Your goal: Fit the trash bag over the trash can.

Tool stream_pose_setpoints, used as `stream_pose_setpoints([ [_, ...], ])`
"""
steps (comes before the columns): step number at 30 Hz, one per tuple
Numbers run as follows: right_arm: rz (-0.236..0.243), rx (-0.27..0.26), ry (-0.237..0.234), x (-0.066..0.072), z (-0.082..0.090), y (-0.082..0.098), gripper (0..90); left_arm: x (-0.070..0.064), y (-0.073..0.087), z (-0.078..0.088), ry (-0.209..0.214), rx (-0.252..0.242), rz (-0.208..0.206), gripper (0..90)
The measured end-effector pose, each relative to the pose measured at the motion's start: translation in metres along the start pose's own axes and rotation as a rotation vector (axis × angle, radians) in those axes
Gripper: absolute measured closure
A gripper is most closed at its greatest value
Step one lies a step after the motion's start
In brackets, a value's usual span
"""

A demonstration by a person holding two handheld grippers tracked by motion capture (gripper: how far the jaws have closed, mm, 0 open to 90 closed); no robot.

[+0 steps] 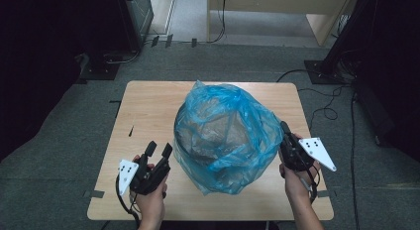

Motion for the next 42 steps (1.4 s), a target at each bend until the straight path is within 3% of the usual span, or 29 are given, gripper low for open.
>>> stream_pose_setpoints([
  [3,-0.005,-0.002,-0.001,0.001,0.0,0.001,90.0,0.004,0.006,-0.007,0.043,0.014,0.062,33.1],
  [6,-0.003,-0.003,0.0,0.002,0.0,0.001,90.0,0.009,0.009,-0.007,0.137,0.003,0.139,34.9],
  [9,-0.001,-0.006,0.001,0.001,0.001,0.001,90.0,0.016,0.011,-0.009,0.232,0.022,0.22,39.6],
  [12,0.002,-0.008,0.003,0.0,0.002,0.0,90.0,0.02,0.014,-0.008,0.271,0.032,0.259,39.7],
  [14,0.003,-0.011,0.003,0.0,0.002,-0.001,90.0,0.021,0.015,-0.008,0.304,0.039,0.264,41.0],
  [20,0.002,-0.017,0.002,0.002,0.002,-0.002,90.0,0.021,0.02,-0.009,0.347,0.074,0.3,45.0],
  [24,0.005,-0.021,0.001,0.002,0.002,-0.002,90.0,0.019,0.021,-0.008,0.372,0.079,0.283,72.3],
  [27,0.006,-0.02,0.005,0.001,0.002,-0.002,90.0,0.018,0.022,-0.008,0.338,0.091,0.251,88.7],
  [30,0.011,-0.025,0.011,0.0,0.003,-0.002,90.0,0.018,0.023,-0.007,0.331,0.086,0.211,90.0],
  [33,0.02,-0.033,0.021,0.0,0.003,-0.001,90.0,0.014,0.023,-0.004,0.294,0.063,0.126,90.0],
  [34,0.022,-0.039,0.025,0.0,0.004,-0.001,90.0,0.014,0.024,-0.003,0.283,0.06,0.115,90.0],
  [39,0.062,-0.076,0.058,0.002,0.006,0.003,90.0,0.015,0.027,0.0,0.175,0.039,0.053,90.0],
  [42,0.075,-0.082,0.066,0.003,0.006,0.006,90.0,0.014,0.028,0.003,0.116,0.035,-0.005,90.0],
])
Point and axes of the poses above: each handheld gripper's, and its own axes: z roughly backward along the jaws, y roughly out of its underside, x roughly to its left, the point moved 2 cm from there along -z, roughly forward along the jaws, and after that the axes turned 7 degrees about y, right-handed, at the moved point
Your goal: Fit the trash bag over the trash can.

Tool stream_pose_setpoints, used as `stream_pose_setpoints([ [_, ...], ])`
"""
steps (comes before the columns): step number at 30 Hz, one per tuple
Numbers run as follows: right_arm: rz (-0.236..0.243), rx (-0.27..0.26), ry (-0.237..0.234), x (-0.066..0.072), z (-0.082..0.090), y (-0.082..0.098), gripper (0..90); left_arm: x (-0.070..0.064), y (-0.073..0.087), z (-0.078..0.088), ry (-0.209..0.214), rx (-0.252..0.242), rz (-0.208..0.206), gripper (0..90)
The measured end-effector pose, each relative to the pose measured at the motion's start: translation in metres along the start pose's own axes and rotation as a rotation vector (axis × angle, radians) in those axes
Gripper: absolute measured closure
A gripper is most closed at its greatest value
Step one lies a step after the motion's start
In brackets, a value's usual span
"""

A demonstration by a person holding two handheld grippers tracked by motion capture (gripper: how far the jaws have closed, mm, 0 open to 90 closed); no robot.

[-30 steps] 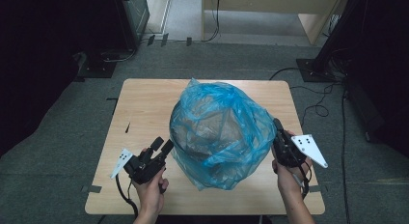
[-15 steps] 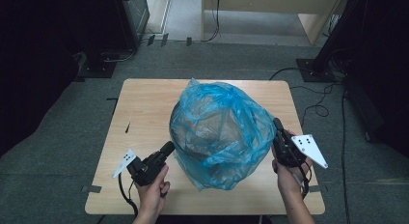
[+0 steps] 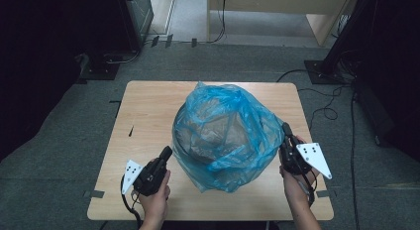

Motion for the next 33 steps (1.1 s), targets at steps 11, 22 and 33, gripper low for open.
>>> stream_pose_setpoints([
  [11,0.065,-0.069,0.098,0.012,0.007,0.02,90.0,-0.001,0.015,-0.002,-0.155,0.026,-0.145,90.0],
  [22,0.084,-0.014,0.088,0.028,0.003,0.036,90.0,0.003,0.026,-0.012,-0.241,0.066,-0.186,90.0],
  [33,0.063,0.038,0.091,0.027,0.001,0.054,90.0,0.022,0.031,-0.011,-0.273,0.117,-0.135,90.0],
])
Point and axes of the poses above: each handheld gripper's, and its own axes: z roughly backward along the jaws, y roughly out of its underside, x roughly to its left, the point moved 2 cm from there along -z, roughly forward along the jaws, and after that the axes turned 7 degrees about y, right-handed, at the moved point
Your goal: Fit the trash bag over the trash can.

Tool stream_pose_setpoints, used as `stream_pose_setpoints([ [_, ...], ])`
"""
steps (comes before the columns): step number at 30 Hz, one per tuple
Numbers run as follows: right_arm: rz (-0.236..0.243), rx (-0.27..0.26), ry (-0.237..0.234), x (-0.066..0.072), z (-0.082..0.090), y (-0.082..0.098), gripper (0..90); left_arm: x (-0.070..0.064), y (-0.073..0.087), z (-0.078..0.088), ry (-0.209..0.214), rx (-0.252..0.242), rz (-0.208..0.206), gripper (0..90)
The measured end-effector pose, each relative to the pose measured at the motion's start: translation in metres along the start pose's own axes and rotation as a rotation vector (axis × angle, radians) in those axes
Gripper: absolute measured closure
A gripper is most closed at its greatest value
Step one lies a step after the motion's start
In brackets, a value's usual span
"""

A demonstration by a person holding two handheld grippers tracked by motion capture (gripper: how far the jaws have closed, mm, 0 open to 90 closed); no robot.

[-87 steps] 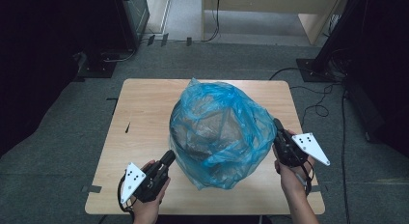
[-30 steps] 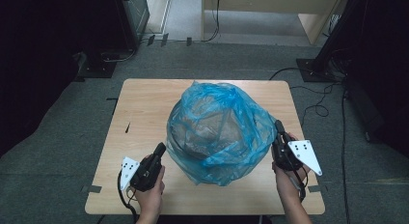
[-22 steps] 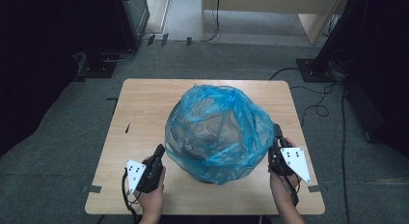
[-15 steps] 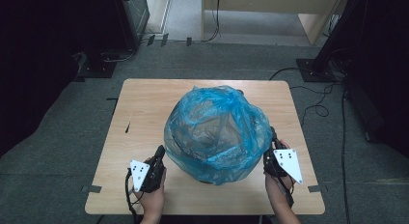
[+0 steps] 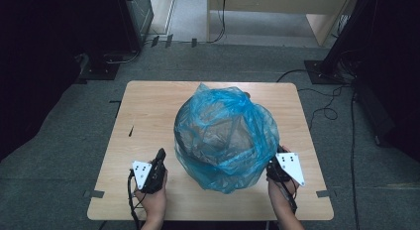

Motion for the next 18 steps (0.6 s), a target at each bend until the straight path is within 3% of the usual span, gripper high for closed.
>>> stream_pose_setpoints([
  [6,0.019,0.005,-0.023,0.005,0.008,0.011,90.0,0.001,-0.01,0.009,0.021,-0.041,0.005,90.0],
  [9,0.033,0.001,-0.041,0.008,0.011,0.012,90.0,0.001,-0.016,0.017,0.053,-0.082,0.022,90.0],
  [11,0.035,-0.003,-0.046,0.009,0.012,0.011,90.0,-0.003,-0.019,0.024,0.099,-0.104,0.04,88.0],
  [14,0.023,-0.013,-0.039,0.009,0.013,0.006,90.0,-0.015,-0.021,0.035,0.165,-0.117,0.029,67.4],
  [18,0.004,-0.023,-0.034,0.008,0.015,0.001,90.0,-0.03,-0.025,0.05,0.166,-0.157,-0.022,51.8],
])
Point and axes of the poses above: each handheld gripper's, and its own axes: z roughly backward along the jaws, y roughly out of its underside, x roughly to its left, the point moved 2 cm from there along -z, roughly forward along the jaws, and after that the axes turned 7 degrees about y, right-handed, at the moved point
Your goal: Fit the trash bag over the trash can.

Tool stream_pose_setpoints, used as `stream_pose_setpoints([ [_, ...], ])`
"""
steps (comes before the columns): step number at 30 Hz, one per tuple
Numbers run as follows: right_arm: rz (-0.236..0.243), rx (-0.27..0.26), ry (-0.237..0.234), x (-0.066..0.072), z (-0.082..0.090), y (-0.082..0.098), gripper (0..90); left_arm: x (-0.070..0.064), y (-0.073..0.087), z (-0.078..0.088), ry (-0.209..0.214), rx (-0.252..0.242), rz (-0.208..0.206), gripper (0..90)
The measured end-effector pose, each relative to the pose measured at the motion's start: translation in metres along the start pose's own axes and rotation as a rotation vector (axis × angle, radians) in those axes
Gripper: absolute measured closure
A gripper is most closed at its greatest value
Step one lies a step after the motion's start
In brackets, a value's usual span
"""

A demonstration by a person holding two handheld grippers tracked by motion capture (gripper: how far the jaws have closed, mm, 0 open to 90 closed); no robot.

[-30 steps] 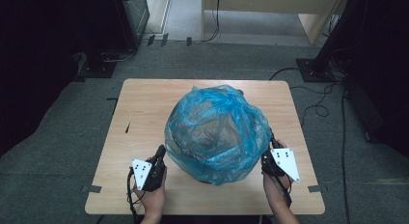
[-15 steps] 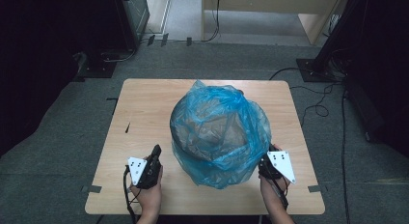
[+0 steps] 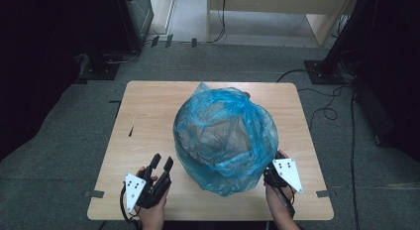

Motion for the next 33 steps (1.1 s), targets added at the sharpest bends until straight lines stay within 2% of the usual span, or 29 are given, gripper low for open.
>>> stream_pose_setpoints([
  [3,-0.007,0.001,0.003,0.003,0.004,0.0,90.0,-0.016,-0.003,0.008,0.052,-0.014,-0.043,42.4],
  [7,-0.017,0.007,0.005,0.007,0.011,0.001,90.0,-0.045,-0.004,0.02,0.159,-0.019,-0.084,33.5],
  [10,-0.029,0.011,-0.001,0.009,0.015,0.0,90.0,-0.062,-0.005,0.025,0.217,-0.023,-0.093,27.6],
  [11,-0.032,0.013,-0.006,0.01,0.016,-0.001,90.0,-0.066,-0.004,0.024,0.234,-0.019,-0.082,24.6],
  [13,-0.039,0.006,-0.024,0.012,0.018,-0.002,89.5,-0.072,-0.002,0.021,0.262,0.001,-0.09,22.9],
  [14,-0.038,-0.001,-0.038,0.013,0.019,-0.003,84.7,-0.074,0.0,0.018,0.268,0.013,-0.098,23.5],
  [16,-0.053,-0.013,-0.093,0.013,0.021,-0.005,71.1,-0.077,0.004,0.013,0.258,0.039,-0.109,29.1],
  [17,-0.051,-0.023,-0.111,0.012,0.022,-0.006,66.9,-0.077,0.006,0.011,0.254,0.049,-0.121,38.1],
  [20,-0.057,-0.039,-0.125,0.006,0.023,-0.006,56.3,-0.075,0.009,0.004,0.232,0.077,-0.148,68.7],
  [23,-0.037,-0.048,-0.121,-0.005,0.022,-0.005,51.9,-0.067,0.006,-0.001,0.194,0.087,-0.138,87.1],
  [25,-0.027,-0.054,-0.124,-0.014,0.022,-0.003,49.6,-0.059,0.002,-0.002,0.168,0.079,-0.135,90.0],
  [30,-0.007,-0.064,-0.137,-0.036,0.025,0.002,46.8,-0.035,-0.009,-0.007,0.102,0.065,-0.083,90.0],
  [33,-0.004,-0.069,-0.107,-0.046,0.026,0.001,46.8,-0.024,-0.016,-0.008,0.07,0.048,-0.053,90.0],
])
Point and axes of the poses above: each handheld gripper's, and its own axes: z roughly backward along the jaws, y roughly out of its underside, x roughly to its left, the point moved 2 cm from there along -z, roughly forward along the jaws, and after that the axes turned 7 degrees about y, right-handed, at the moved point
